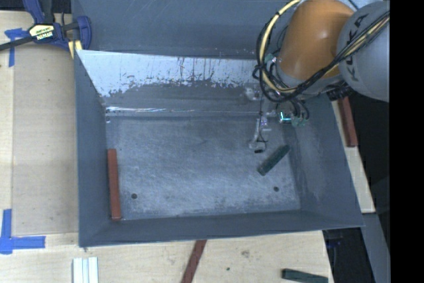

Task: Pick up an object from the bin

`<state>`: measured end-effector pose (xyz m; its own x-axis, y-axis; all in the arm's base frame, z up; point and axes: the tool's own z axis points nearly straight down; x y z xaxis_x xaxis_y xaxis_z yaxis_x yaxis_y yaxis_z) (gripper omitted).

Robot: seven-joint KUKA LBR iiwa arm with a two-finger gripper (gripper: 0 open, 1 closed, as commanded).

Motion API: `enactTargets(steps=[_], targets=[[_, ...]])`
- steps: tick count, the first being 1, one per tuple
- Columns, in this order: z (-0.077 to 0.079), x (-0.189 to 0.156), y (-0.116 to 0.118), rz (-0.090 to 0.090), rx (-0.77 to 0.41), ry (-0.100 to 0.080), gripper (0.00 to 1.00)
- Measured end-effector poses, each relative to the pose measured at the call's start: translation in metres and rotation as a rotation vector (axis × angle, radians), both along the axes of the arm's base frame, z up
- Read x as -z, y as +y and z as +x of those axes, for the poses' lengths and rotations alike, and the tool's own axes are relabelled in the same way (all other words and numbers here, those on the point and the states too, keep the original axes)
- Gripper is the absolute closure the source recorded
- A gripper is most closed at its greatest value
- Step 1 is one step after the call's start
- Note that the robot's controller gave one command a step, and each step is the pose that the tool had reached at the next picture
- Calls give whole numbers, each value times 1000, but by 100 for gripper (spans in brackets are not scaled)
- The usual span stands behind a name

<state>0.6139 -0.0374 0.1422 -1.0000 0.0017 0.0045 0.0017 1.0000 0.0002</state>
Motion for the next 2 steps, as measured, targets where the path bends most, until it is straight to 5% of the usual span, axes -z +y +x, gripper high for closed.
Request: enactTargets(steps=[1, 2], targets=[[2, -5, 0, -1, -1, -8, 0], [-24, 30, -33, 0, -112, -16, 0]])
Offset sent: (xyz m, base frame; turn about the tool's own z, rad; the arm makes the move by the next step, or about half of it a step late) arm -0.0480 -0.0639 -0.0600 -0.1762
